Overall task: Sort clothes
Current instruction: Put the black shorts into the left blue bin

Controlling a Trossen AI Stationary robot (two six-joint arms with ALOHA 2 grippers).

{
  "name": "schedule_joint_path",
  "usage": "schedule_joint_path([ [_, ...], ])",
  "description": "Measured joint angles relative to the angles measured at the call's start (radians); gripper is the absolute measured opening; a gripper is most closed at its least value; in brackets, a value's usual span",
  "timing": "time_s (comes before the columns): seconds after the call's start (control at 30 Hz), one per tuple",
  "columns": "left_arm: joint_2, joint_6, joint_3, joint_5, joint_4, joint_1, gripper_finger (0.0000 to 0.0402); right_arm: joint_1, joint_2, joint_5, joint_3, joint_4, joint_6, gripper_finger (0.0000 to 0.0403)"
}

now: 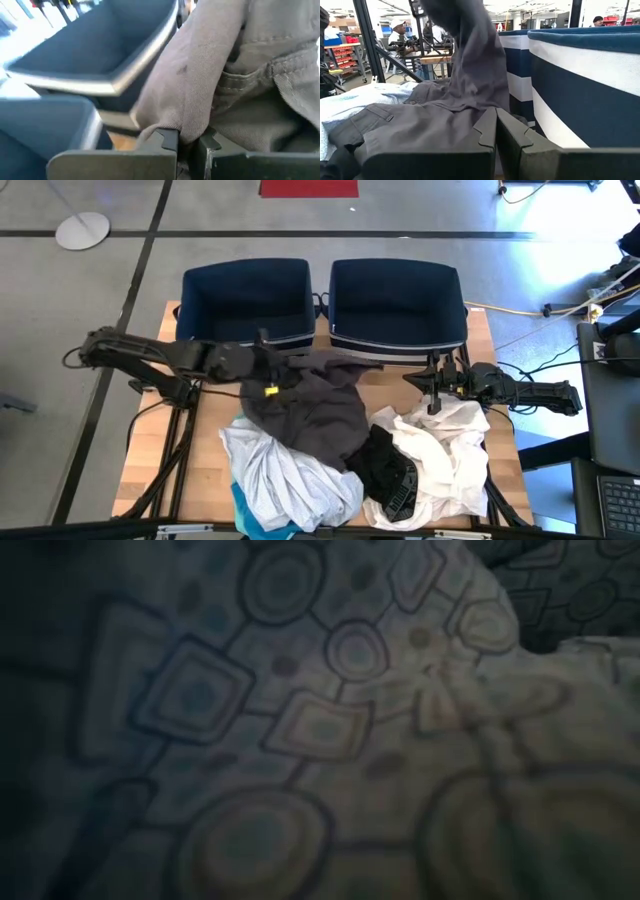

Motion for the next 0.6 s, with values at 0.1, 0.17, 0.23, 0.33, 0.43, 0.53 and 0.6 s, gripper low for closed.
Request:
schedule_joint_path([
  [0.1, -0.04, 0.082, 0.0, -0.036, 0.081, 0.0, 0.0004, 0.0, 0.0, 0.0, 0.0, 0.0, 0.0, 0.0012],
  [0.17, -0.064, 0.138, 0.0, -0.062, 0.141, 0.001, 0.0006, 0.0, 0.0, 0.0, 0.0, 0.0, 0.0, 0.0012],
  [0.23, -0.081, 0.204, 0.0, -0.102, 0.196, 0.0, 0.0007, 0.0, 0.0, 0.0, 0.0, 0.0, 0.0, 0.0012],
  [0.33, -0.105, 0.31, 0.0, -0.175, 0.279, 0.001, 0.0004, 0.0, 0.0, 0.0, 0.0, 0.0, 0.0, 0.0012],
  [0.43, -0.132, 0.418, 0.0, -0.2, 0.365, 0.012, 0.0004, 0.0, 0.0, 0.0, 0.0, 0.0, 0.0, 0.0012],
  [0.53, -0.154, 0.487, 0.0, -0.202, 0.443, 0.035, 0.0009, 0.0, 0.0, 0.0, 0.0, 0.0, 0.0, 0.0012],
  [0.6, -0.166, 0.535, 0.0, -0.202, 0.502, 0.058, 0.001, 0.0, 0.0, 0.0, 0.0, 0.0, 0.0, 0.0012],
])
